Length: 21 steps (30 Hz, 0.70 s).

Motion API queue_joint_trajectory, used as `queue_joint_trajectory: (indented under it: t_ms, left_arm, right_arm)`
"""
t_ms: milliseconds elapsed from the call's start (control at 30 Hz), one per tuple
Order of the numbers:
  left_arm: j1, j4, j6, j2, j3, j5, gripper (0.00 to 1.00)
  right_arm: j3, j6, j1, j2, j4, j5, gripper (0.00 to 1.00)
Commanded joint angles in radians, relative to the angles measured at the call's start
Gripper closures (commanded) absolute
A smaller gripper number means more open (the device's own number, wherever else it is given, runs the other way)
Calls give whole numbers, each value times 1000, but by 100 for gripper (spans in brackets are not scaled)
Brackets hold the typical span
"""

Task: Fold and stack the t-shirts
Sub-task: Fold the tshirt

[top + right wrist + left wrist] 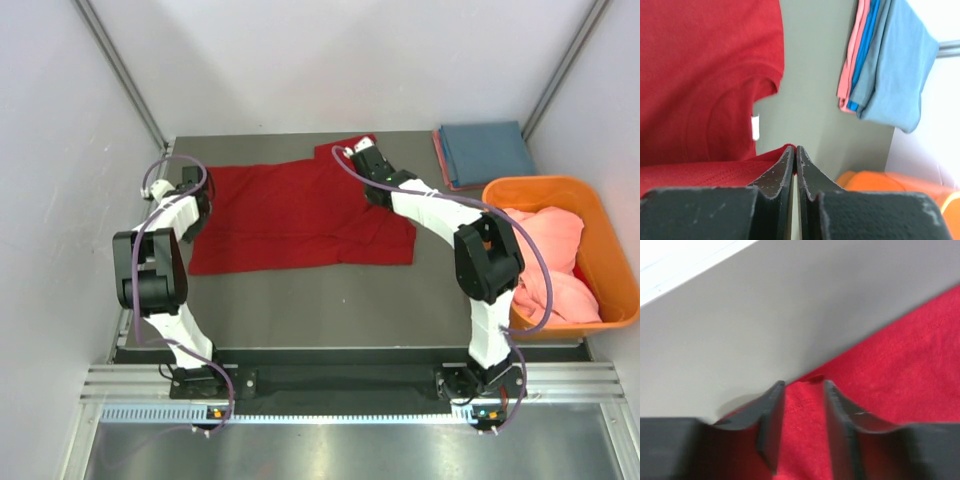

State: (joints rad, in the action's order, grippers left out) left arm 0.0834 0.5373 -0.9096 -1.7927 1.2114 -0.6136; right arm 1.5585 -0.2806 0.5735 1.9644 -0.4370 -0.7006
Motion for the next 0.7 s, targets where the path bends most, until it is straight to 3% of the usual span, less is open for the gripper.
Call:
queue_joint_trajectory:
  t_ms: [0,33,167,267,400,433,533,667]
  left_arm:
    - [1,20,67,35,68,-69,52]
    - [-1,20,89,38,77,-61,47]
    - [1,65,175,50,117,1,47]
    - [1,41,204,134,36,72,47]
    - [1,-59,271,291,-136,210,47]
    - [4,-75,273,306,-153,250,46]
    - [4,-59,284,334,-184,313,46]
    - [9,-14,285,335,-208,315,47]
  right_arm:
    - [113,-20,-1,13,15,12,97]
    - [127,-23,0,20,11,13,96]
    - [204,-22,2,48,-26,52,90]
    - [216,10,6,39,-66,65,77]
    - [229,229,8,-33,-271,147,65]
    - [215,274,5,-51,-308,227,64]
    - [40,400,-6,-175,-315,431,63]
    - [-211,410,-33,-324,-284,522,61]
